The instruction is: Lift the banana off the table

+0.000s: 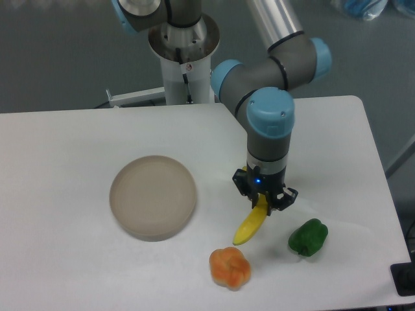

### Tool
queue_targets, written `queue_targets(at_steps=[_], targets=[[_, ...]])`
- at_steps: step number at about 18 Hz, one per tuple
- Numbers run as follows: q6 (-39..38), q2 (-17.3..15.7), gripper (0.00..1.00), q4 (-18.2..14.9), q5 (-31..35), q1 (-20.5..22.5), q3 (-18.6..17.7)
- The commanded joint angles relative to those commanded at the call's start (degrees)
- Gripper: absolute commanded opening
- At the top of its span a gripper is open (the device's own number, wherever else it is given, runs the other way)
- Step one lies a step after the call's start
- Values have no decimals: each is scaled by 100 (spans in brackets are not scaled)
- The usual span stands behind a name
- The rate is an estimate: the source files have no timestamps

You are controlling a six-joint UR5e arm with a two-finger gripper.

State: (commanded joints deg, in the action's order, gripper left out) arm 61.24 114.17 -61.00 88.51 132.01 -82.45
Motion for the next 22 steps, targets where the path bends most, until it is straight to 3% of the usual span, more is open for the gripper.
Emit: queue_targets(at_steps=[6, 22], targets=[[380, 149, 20, 0, 9, 194, 343], [380, 123, 20, 17, 0, 202, 291]])
